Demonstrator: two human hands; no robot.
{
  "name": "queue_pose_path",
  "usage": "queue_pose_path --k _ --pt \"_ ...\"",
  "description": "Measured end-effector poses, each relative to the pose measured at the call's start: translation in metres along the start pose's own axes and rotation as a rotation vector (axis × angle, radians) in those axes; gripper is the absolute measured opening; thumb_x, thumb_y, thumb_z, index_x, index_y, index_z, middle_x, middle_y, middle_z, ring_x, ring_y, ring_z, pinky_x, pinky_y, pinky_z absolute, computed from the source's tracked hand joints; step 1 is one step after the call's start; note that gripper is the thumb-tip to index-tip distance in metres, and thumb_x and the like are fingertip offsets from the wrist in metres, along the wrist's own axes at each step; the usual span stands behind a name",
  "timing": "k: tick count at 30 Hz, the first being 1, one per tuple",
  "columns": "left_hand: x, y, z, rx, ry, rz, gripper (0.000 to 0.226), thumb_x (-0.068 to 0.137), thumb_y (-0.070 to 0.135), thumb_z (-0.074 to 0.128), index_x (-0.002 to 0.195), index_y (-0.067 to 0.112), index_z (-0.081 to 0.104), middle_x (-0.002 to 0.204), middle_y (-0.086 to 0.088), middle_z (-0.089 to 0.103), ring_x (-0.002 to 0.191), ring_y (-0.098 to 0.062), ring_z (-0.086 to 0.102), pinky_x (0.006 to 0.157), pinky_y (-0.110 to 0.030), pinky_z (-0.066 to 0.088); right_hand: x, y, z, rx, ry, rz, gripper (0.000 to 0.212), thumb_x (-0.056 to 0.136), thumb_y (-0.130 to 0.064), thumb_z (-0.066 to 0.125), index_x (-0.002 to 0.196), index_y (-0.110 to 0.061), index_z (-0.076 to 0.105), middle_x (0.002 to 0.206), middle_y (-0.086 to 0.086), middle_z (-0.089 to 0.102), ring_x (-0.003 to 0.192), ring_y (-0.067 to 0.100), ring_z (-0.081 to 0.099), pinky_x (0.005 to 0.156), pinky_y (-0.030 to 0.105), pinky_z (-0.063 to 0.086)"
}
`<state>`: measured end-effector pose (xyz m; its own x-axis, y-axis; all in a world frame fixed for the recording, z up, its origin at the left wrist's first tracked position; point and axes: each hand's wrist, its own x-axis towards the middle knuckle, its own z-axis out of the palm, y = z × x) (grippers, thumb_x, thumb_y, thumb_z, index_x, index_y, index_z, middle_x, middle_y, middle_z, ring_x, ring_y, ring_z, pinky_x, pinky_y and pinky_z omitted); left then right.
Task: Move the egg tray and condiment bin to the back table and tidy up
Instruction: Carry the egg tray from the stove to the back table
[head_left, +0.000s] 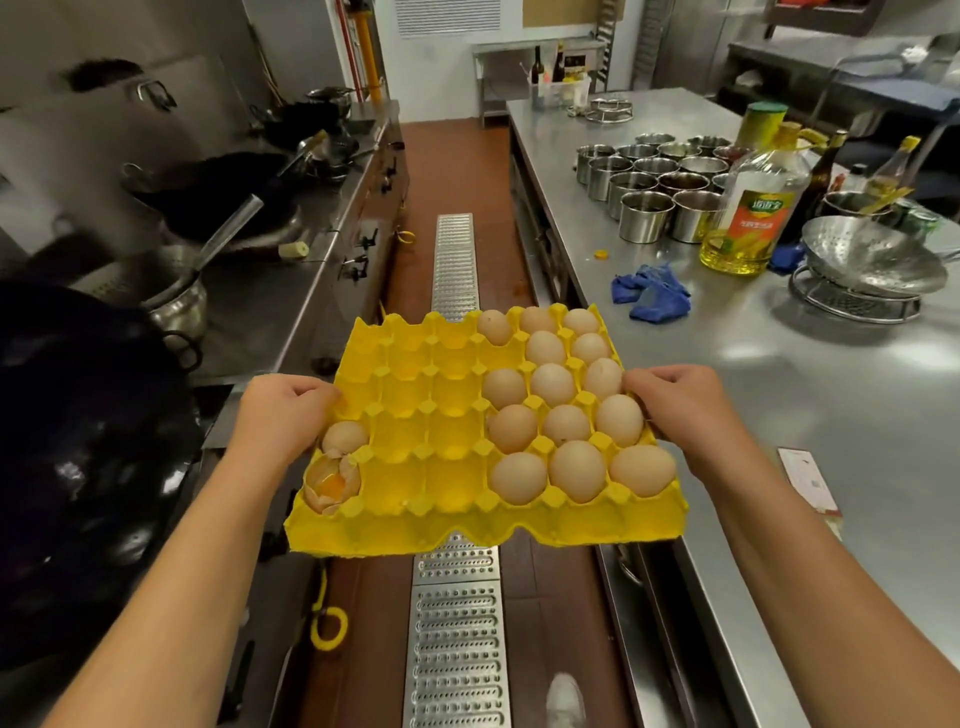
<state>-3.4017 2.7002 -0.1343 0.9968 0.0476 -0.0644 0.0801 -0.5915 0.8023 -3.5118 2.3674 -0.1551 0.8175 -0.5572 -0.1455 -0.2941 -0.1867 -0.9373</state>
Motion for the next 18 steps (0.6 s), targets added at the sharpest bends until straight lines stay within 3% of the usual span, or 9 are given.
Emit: queue_pose_path --k 6,10,13,16,18 --pt "0.055 0.031 0.026 0.029 0.030 -0.021 0.030 0.091 0.018 0.062 0.065 0.030 0.069 0.078 -0.008 0.063 0.074 -0.025 0.056 0.066 -0.036 0.048 0.075 -0.016 0.001 -0.022 -0.012 -0.001 0.037 0.081 -0.028 0.065 0.045 -0.022 0.064 0.043 -0.007 0.052 0.046 0.009 0.049 0.051 0.029 0.045" --pt "0.089 0.044 0.035 0.015 0.061 -0.020 0.024 0.093 0.018 0.061 0.074 0.027 0.071 0.076 0.001 0.064 0.072 -0.018 0.057 0.063 -0.028 0.047 0.121 -0.032 0.008 -0.027 -0.019 -0.039 0.039 0.081 -0.027 0.064 0.043 -0.022 0.061 0.040 -0.008 0.047 0.039 0.004 0.046 0.045 0.025 0.038" --pt "0.110 0.048 0.035 0.001 0.094 -0.043 0.016 0.093 0.017 0.061 0.086 0.023 0.074 0.078 0.005 0.064 0.075 -0.013 0.059 0.064 -0.029 0.050 0.149 -0.044 0.019 -0.057 -0.034 -0.056 0.032 0.082 -0.028 0.065 0.051 -0.020 0.065 0.041 -0.008 0.051 0.036 -0.001 0.047 0.047 0.025 0.041" --pt "0.136 0.048 0.034 0.007 0.086 -0.069 0.019 0.093 0.018 0.061 0.080 0.025 0.072 0.079 0.000 0.066 0.076 -0.018 0.061 0.070 -0.036 0.054 0.177 -0.050 0.035 -0.064 -0.062 -0.067 0.032 0.082 -0.028 0.065 0.052 -0.018 0.063 0.045 -0.003 0.050 0.043 0.008 0.047 0.051 0.029 0.041" --pt "0.160 0.049 0.034 0.026 0.080 -0.067 0.021 0.093 0.017 0.061 0.078 0.027 0.072 0.079 -0.001 0.067 0.073 -0.020 0.061 0.064 -0.033 0.052 0.197 -0.054 0.049 -0.074 -0.064 -0.074 0.035 0.082 -0.028 0.064 0.049 -0.018 0.060 0.044 -0.003 0.048 0.043 0.009 0.045 0.051 0.029 0.039"
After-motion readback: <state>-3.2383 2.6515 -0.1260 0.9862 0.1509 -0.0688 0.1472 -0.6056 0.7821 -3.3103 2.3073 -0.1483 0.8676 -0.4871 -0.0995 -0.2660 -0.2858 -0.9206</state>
